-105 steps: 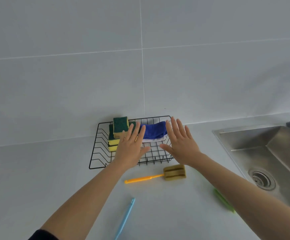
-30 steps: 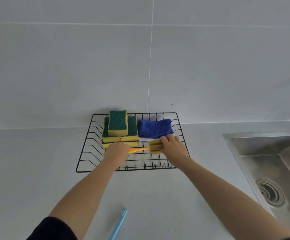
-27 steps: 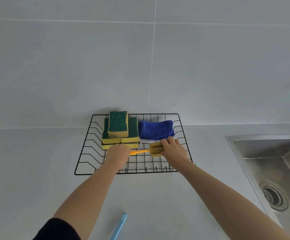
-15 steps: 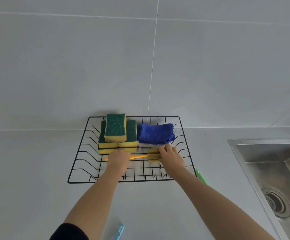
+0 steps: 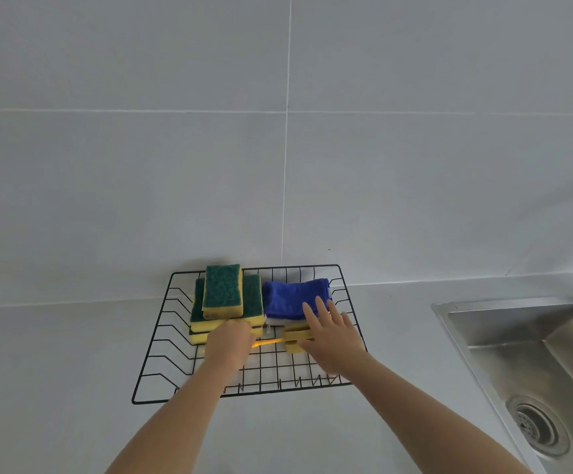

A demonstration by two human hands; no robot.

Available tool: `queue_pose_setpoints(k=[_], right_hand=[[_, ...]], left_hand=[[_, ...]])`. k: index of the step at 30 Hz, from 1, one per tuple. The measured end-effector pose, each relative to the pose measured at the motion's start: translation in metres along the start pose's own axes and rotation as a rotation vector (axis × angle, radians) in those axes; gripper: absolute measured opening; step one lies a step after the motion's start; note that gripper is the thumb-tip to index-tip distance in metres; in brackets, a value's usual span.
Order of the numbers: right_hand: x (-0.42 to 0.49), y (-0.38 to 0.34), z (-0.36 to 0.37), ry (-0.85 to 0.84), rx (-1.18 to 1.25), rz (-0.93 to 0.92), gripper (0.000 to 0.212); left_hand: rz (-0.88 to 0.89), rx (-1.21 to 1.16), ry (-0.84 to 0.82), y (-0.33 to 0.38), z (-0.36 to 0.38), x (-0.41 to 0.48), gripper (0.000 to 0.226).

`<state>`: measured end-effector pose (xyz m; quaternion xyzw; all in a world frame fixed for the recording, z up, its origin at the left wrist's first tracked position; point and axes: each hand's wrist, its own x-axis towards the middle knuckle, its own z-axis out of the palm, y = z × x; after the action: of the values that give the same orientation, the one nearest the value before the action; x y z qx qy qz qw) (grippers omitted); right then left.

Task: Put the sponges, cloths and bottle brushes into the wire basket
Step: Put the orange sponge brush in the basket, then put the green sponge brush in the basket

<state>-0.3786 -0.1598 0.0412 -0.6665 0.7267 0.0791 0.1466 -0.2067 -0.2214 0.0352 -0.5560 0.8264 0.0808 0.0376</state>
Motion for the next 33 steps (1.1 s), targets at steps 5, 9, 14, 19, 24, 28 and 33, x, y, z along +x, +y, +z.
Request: queue_pose_setpoints(k=[5, 9, 14, 19, 24, 28, 33], right_hand=[[-0.027, 0.000, -0.027, 0.088, -0.021, -0.008, 0.083], [-0.051, 0.010, -0.044, 0.204, 0.011, 0.021, 0.113], [-0.088, 0.038, -0.056, 0.293, 0.037, 0.081, 0.105], [-0.130, 0.071, -0.048, 0.303, 0.056, 0.196, 0.104], [-0.172, 0.103, -0.023, 0.251, 0.134, 0.355, 0.097], [-0.199, 0.120, 0.007, 0.199, 0.196, 0.450, 0.101], [-0.213, 0.125, 0.047, 0.073, 0.305, 0.552, 0.096]], left_hand=[[0.201, -0.080, 0.161, 0.019, -0.037, -0.011, 0.042], [0.328, -0.032, 0.154, 0.038, -0.065, -0.017, 0.066], [0.456, 0.063, 0.137, 0.070, -0.075, -0.017, 0.079], [0.609, 0.118, 0.082, 0.117, -0.062, -0.016, 0.092], [0.789, 0.177, -0.014, 0.169, -0.037, -0.027, 0.093], [0.874, 0.259, -0.079, 0.197, -0.003, -0.039, 0.077], [0.863, 0.358, -0.209, 0.210, 0.045, -0.045, 0.068]])
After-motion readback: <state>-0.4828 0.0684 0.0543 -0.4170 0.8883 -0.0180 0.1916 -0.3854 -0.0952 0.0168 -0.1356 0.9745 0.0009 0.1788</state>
